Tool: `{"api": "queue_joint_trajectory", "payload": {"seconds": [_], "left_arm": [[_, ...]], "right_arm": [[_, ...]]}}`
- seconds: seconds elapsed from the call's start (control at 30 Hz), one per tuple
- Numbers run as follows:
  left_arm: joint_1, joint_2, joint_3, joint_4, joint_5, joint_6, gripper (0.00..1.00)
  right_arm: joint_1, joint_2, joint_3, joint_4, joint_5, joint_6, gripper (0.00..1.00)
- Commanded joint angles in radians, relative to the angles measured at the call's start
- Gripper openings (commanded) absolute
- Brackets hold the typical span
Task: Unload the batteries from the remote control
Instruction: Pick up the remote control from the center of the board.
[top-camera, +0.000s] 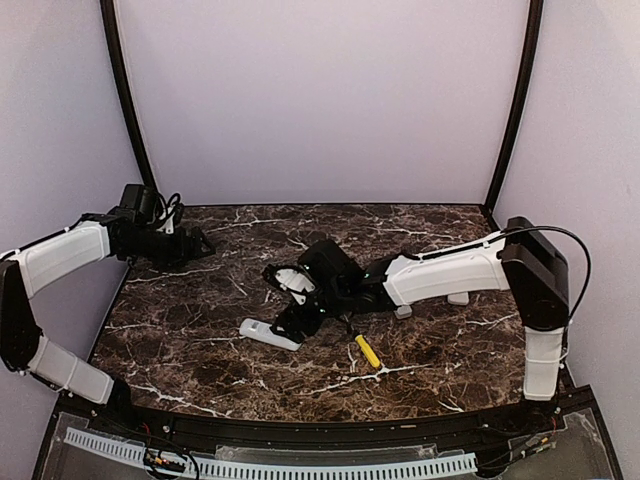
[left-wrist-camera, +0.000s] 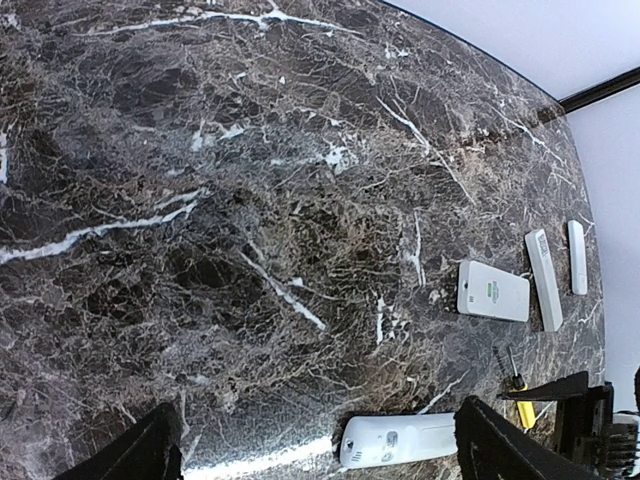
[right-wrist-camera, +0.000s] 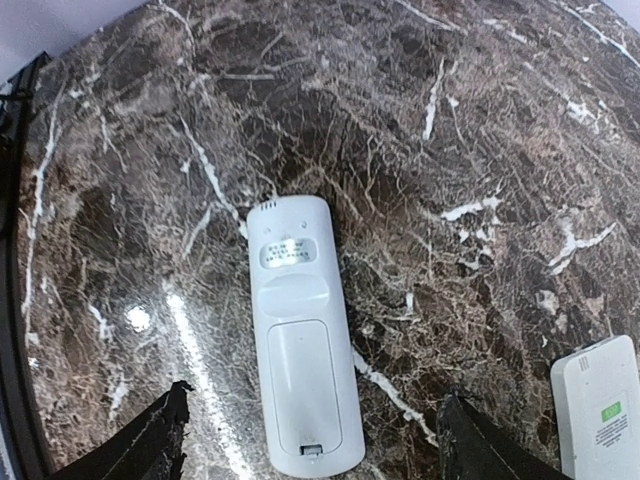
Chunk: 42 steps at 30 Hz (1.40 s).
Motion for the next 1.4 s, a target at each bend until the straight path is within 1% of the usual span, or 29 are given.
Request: {"api": "queue_joint_trajectory", "payload": {"seconds": [0.0, 0.1, 0.13, 0.2, 0.37, 0.5, 0.53, 0.63, 0.77, 0.9, 1.0, 1.07, 1.1, 1.27, 1.3, 1.37], "left_arm": [[-0.002, -0.007, -0.028, 0.039, -0.003, 0.000, 0.94], [-0.002, 0.020, -0.013, 0.037, 0.022, -0.010, 0.94], [-0.002, 0.029, -0.010, 0.041, 0.038, -0.013, 0.94], [-0.001, 0.038, -0.005, 0.043, 0.053, -0.015, 0.94], [-0.001, 0.043, -0.004, 0.043, 0.067, -0.017, 0.94], [-0.001, 0.047, -0.001, 0.040, 0.073, -0.018, 0.94], [-0.002, 0.046, -0.001, 0.039, 0.072, -0.017, 0.94], [-0.002, 0.034, -0.003, 0.036, 0.053, -0.015, 0.94], [-0.002, 0.012, -0.010, 0.044, 0.045, -0.014, 0.94], [-0.002, 0.004, -0.007, 0.041, 0.042, -0.012, 0.94], [-0.007, -0.025, -0.012, 0.047, 0.007, -0.006, 0.93], [-0.008, -0.052, -0.026, 0.062, 0.001, -0.006, 0.93], [-0.009, -0.066, -0.032, 0.066, 0.001, -0.006, 0.93], [-0.011, -0.091, -0.038, 0.079, 0.019, -0.005, 0.93], [-0.013, -0.093, -0.040, 0.083, 0.028, -0.004, 0.93], [-0.020, -0.101, -0.051, 0.107, 0.072, -0.005, 0.94]], "right_arm": [[0.028, 0.063, 0.055, -0.078, 0.085, -0.083, 0.83], [0.028, 0.089, 0.069, -0.090, 0.093, -0.100, 0.83], [0.028, 0.096, 0.074, -0.092, 0.094, -0.104, 0.82], [0.029, 0.113, 0.090, -0.101, 0.094, -0.111, 0.75], [0.050, 0.168, 0.137, -0.131, 0.111, -0.128, 0.69], [0.062, 0.191, 0.158, -0.141, 0.113, -0.134, 0.68], [0.062, 0.196, 0.161, -0.141, 0.114, -0.134, 0.68], [0.062, 0.208, 0.173, -0.152, 0.124, -0.134, 0.61], [0.062, 0.224, 0.185, -0.165, 0.129, -0.135, 0.56], [0.062, 0.236, 0.185, -0.168, 0.127, -0.133, 0.52], [0.060, 0.244, 0.178, -0.162, 0.126, -0.131, 0.51], [0.060, 0.247, 0.176, -0.159, 0.112, -0.129, 0.46], [0.060, 0.248, 0.176, -0.155, 0.102, -0.128, 0.40], [0.061, 0.203, 0.151, -0.104, 0.140, -0.118, 0.04], [0.061, 0.184, 0.140, -0.089, 0.167, -0.116, 0.00], [0.060, 0.142, 0.118, -0.058, 0.198, -0.115, 0.00]]}}
